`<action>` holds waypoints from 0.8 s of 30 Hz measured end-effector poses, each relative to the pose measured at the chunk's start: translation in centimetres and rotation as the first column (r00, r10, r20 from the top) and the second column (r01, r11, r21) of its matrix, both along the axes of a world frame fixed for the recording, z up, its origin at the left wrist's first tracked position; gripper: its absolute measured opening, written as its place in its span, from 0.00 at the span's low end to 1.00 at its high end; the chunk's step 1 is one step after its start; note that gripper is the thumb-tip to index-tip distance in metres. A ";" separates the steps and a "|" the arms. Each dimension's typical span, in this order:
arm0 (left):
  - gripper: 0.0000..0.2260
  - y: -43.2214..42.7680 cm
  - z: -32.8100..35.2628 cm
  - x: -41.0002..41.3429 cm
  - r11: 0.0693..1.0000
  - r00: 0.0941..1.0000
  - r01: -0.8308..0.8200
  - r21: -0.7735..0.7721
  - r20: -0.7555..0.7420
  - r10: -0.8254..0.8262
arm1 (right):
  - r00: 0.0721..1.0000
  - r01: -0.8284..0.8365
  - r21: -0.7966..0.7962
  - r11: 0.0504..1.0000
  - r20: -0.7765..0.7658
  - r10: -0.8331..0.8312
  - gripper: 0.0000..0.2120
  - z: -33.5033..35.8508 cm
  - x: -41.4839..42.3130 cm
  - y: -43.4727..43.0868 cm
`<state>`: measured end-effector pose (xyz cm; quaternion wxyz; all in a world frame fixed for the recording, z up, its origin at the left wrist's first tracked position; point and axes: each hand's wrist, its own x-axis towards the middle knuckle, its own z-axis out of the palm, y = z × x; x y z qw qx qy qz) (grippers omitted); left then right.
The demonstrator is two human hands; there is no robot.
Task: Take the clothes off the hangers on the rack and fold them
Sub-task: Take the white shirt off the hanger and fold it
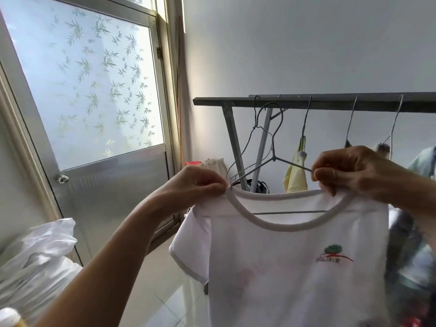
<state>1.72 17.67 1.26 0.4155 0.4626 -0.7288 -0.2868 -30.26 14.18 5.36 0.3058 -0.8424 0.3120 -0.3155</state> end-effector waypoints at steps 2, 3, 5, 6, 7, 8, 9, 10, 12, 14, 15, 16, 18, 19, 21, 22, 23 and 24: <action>0.06 0.5 0.1 0.5 0.999 0.999 0.009 0.044 0.036 -0.011 | 1.000 -0.003 -0.019 1.000 -0.002 0.003 0.09 0.0 0.4 -0.1; 0.06 0.7 0.1 0.8 0.998 0.999 0.017 0.066 0.047 -0.020 | 1.000 -0.018 -0.029 0.999 0.001 0.018 0.11 -0.1 0.6 -0.2; 0.07 1.1 0.0 1.2 0.995 0.996 0.044 0.089 0.079 -0.051 | 0.999 -0.042 -0.050 0.998 0.015 0.043 0.13 -0.2 1.1 -0.4; 0.08 1.3 0.0 1.2 0.996 0.994 0.034 0.085 0.101 -0.043 | 0.999 -0.049 -0.057 0.997 0.021 0.050 0.12 -0.4 1.4 -0.5; 0.09 1.2 -0.2 1.4 0.998 0.993 0.001 0.059 0.121 -0.009 | 0.998 -0.053 -0.058 0.997 0.022 0.054 0.09 -0.5 1.7 -0.6; 0.10 1.0 -0.3 1.5 0.999 0.991 -0.048 0.012 0.127 0.046 | 0.998 -0.057 -0.056 0.997 0.021 0.058 0.07 -0.6 2.0 -0.8; 0.10 0.8 -0.5 1.7 0.993 0.988 -0.103 -0.050 0.110 0.108 | 0.998 -0.066 -0.048 0.997 0.013 0.066 0.07 -0.7 2.4 -0.9; 0.11 0.5 -0.7 1.8 0.981 0.983 -0.159 -0.113 0.076 0.168 | 0.996 -0.084 -0.038 0.996 0.001 0.084 0.08 -0.9 2.8 -0.9; 0.11 0.2 -0.6 1.2 0.946 0.968 -0.243 -0.213 0.008 0.250 | 0.991 -0.128 -0.026 0.991 -0.036 0.127 0.09 -1.3 3.9 -0.9; 0.10 0.6 -0.2 -0.2 0.911 0.956 -0.263 -0.317 0.045 0.291 | 0.989 -0.147 -0.015 0.989 -0.029 0.147 0.09 -1.8 5.1 -1.0; 0.09 0.7 -0.1 -0.8 0.890 0.946 -0.255 -0.379 0.093 0.310 | 0.989 -0.147 -0.009 0.989 0.000 0.147 0.09 -2.0 5.6 -1.1; 0.09 1.0 -0.2 -1.5 0.861 0.930 -0.247 -0.445 0.139 0.339 | 0.989 -0.143 -0.009 0.990 0.030 0.143 0.09 -2.3 5.9 -1.3; 0.09 1.3 -0.4 -1.6 0.776 0.877 -0.254 -0.578 0.201 0.437 | 0.988 -0.139 -0.031 0.990 0.068 0.140 0.10 -2.6 6.4 -1.5; 0.11 1.4 -0.5 -1.3 0.738 0.853 -0.268 -0.620 0.203 0.481 | 0.988 -0.136 -0.048 0.990 0.068 0.139 0.11 -2.8 6.5 -1.5; 0.11 1.4 -0.5 -0.5 0.704 0.839 -0.308 -0.640 0.167 0.518 | 0.992 -0.105 -0.100 0.989 0.060 0.111 0.14 -3.0 6.2 -1.4; 0.11 1.5 -0.4 0.1 0.700 0.840 -0.337 -0.630 0.134 0.526 | 0.994 -0.075 -0.120 0.990 0.068 0.083 0.16 -3.0 6.0 -1.4; 0.11 1.4 -0.3 0.7 0.699 0.840 -0.374 -0.609 0.098 0.534 | 0.996 -0.035 -0.135 0.990 0.079 0.046 0.19 -3.1 5.7 -1.5; 0.11 1.4 -0.2 1.2 0.700 0.838 -0.409 -0.586 0.063 0.542 | 0.996 0.008 -0.150 0.989 0.084 0.004 0.21 -3.2 5.4 -1.7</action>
